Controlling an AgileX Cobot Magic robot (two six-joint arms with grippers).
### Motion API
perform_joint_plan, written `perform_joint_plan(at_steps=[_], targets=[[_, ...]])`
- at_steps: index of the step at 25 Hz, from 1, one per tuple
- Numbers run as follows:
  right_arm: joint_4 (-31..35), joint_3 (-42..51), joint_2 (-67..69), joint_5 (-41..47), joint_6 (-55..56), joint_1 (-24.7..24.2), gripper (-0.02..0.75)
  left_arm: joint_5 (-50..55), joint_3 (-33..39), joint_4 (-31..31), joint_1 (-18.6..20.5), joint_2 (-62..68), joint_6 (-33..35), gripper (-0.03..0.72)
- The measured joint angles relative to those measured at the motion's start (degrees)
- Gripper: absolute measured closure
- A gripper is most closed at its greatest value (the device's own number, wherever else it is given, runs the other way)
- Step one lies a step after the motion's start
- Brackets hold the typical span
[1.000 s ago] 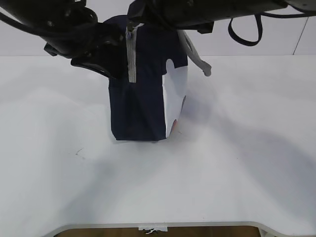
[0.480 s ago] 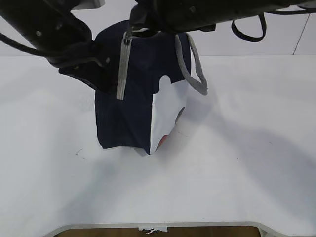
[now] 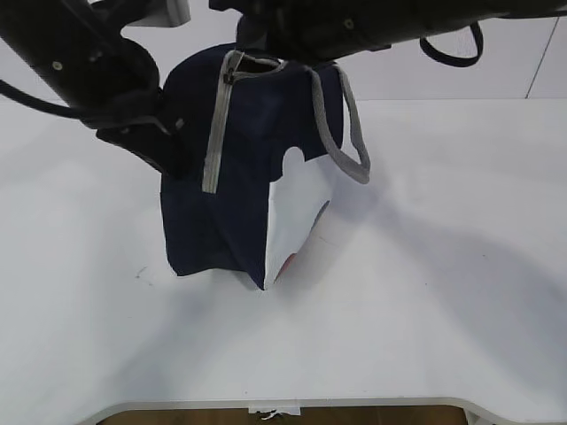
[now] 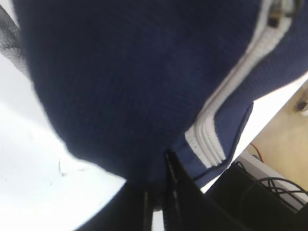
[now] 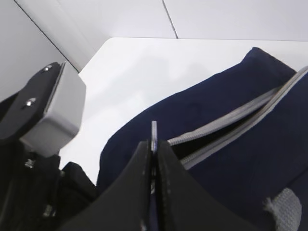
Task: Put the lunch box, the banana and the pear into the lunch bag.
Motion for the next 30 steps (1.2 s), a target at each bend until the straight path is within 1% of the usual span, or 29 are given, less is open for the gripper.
perform_joint_plan(at_steps=[6, 11, 18, 26, 30], targets=[[-0.35, 0.0, 0.0, 0.0, 0.0, 0.0, 0.737, 1.55, 0.0, 0.11, 0.0, -0.73, 1.11, 0.69], [-0.47, 0.0, 0.0, 0.0, 0.0, -1.16, 0.737, 3.3, 0.0, 0.33, 0.0, -0.82, 2.56, 0.69], [-0.47, 0.0, 0.0, 0.0, 0.0, -1.62, 0.737, 3.88, 0.0, 0.37, 0.0, -1.11, 2.83, 0.69], [-1.68, -0.04, 0.0, 0.0, 0.0, -2.0, 0.737, 4.9, 0.0, 2.79, 0.0, -2.3, 3.05, 0.69], [-1.78, -1.06, 0.0, 0.12, 0.0, -2.55, 0.737, 5.33, 0.0, 2.99, 0.0, -2.76, 3.38, 0.69]])
